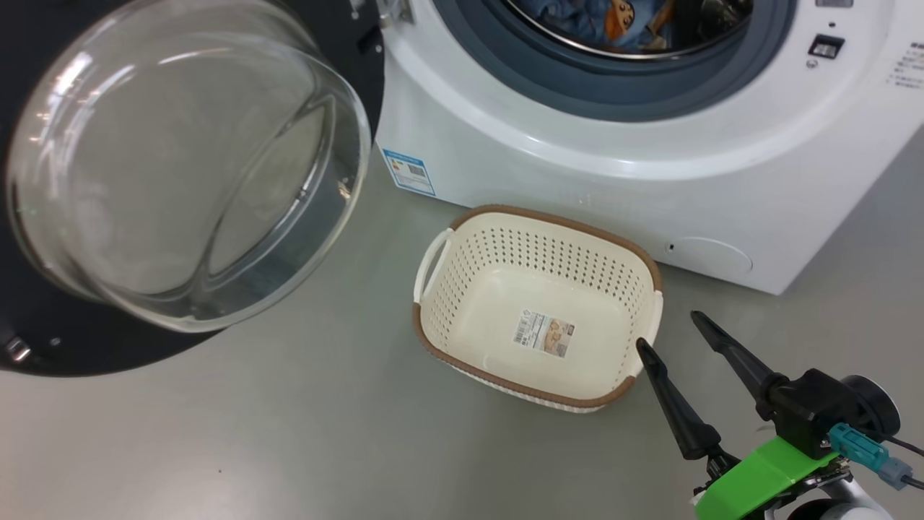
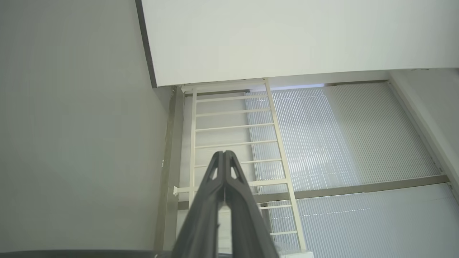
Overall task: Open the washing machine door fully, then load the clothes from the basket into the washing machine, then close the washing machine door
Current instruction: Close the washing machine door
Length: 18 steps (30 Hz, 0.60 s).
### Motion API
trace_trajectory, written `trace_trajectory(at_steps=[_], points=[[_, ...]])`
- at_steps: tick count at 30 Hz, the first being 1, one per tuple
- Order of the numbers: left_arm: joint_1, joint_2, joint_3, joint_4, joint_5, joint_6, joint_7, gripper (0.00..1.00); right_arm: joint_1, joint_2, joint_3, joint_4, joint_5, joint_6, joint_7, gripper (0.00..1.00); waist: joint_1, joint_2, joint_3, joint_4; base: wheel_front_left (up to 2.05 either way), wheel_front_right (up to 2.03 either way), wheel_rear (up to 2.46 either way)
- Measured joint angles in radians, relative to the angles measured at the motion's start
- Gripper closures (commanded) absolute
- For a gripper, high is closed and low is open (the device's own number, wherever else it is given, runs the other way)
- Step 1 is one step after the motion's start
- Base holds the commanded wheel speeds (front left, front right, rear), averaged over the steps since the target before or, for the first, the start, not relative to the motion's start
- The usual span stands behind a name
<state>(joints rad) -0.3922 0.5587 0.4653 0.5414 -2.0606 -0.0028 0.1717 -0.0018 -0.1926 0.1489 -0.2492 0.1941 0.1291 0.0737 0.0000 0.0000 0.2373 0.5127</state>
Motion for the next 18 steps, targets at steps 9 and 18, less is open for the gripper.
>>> trace_trajectory(at_steps=[9, 18], points=[[-0.090, 0.044, -0.102, 0.090, 0.057, 0.012, 0.081, 1.00, -0.018, -0.020, 0.004, -0.032, 0.000, 0.000, 0.030, 0.00, 0.0000, 0.0000, 0.051, -0.036, 0.00, 0.00, 0.00], [-0.109, 0.045, -0.180, 0.138, 0.098, 0.012, 0.146, 1.00, -0.021, -0.023, 0.011, -0.038, -0.001, 0.000, 0.032, 0.00, 0.0000, 0.0000, 0.068, -0.055, 0.00, 0.00, 0.00]])
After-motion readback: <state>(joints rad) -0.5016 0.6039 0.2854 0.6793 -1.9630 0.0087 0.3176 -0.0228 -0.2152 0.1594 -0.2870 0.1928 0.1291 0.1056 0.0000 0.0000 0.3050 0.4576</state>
